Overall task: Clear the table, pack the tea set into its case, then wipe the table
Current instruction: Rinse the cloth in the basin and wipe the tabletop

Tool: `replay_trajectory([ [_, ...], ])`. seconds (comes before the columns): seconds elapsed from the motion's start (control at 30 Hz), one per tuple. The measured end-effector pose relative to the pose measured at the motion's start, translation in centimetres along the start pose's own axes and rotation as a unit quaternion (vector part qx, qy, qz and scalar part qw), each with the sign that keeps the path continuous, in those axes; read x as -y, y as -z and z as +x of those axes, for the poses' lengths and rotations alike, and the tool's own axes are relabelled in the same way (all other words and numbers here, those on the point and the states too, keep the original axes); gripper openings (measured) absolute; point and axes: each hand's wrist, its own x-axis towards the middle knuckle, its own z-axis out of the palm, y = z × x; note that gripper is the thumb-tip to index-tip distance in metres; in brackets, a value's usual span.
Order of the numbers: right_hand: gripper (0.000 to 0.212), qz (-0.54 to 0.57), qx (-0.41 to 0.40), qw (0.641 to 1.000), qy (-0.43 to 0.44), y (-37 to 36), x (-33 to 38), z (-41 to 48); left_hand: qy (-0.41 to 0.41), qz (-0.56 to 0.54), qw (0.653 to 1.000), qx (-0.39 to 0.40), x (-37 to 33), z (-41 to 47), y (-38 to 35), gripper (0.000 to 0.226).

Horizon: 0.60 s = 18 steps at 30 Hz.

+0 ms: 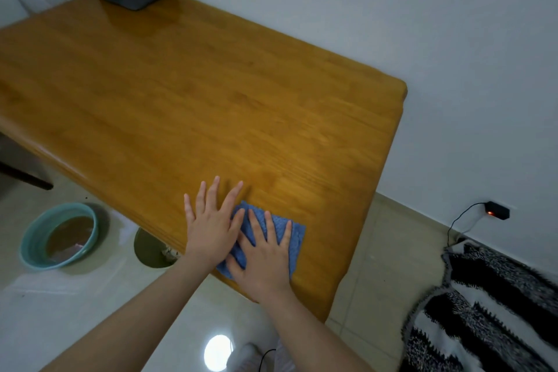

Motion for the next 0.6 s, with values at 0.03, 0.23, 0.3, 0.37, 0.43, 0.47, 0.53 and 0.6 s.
replay_trajectory([
  [0.03, 0.064, 0.001, 0.001, 1.000, 0.005, 0.0, 0.1, -0.4, -0.001, 0.003, 1.000, 0.004, -0.2, -0.3, -0.1, 0.054],
  [0.23, 0.059, 0.000, 0.002, 1.000, 0.028, 0.1, -1.1, -3.1, -0.011, 0.010, 1.000, 0.010, -1.2, -1.4, -0.4, 0.057],
  [0.3, 0.059, 0.004, 0.001, 1.000, 0.027, 0.3, -2.1, -4.2, -0.015, 0.015, 1.000, 0.017, -1.4, -1.4, -0.6, 0.062],
  [0.37, 0.058, 0.008, -0.001, 1.000, 0.019, 0.5, -3.2, -5.1, -0.018, 0.015, 1.000, 0.021, -1.8, -1.4, -0.7, 0.063],
  [0.43, 0.059, 0.013, -0.004, 1.000, 0.003, 0.7, -4.4, -5.6, -0.024, 0.017, 0.999, 0.023, -2.4, -1.0, -0.7, 0.063],
  [0.47, 0.059, 0.013, -0.005, 1.000, -0.006, 0.9, -4.9, -5.7, -0.027, 0.016, 0.999, 0.026, -2.7, -0.8, -0.7, 0.063],
  [0.53, 0.059, 0.015, -0.003, 1.000, -0.027, 1.2, -6.0, -5.7, -0.035, 0.014, 0.999, 0.029, -3.5, -0.1, -0.7, 0.064],
  [0.6, 0.059, 0.013, -0.007, 0.999, -0.045, 1.5, -6.9, -5.5, -0.040, 0.012, 0.999, 0.026, -4.1, 0.6, -0.7, 0.063],
])
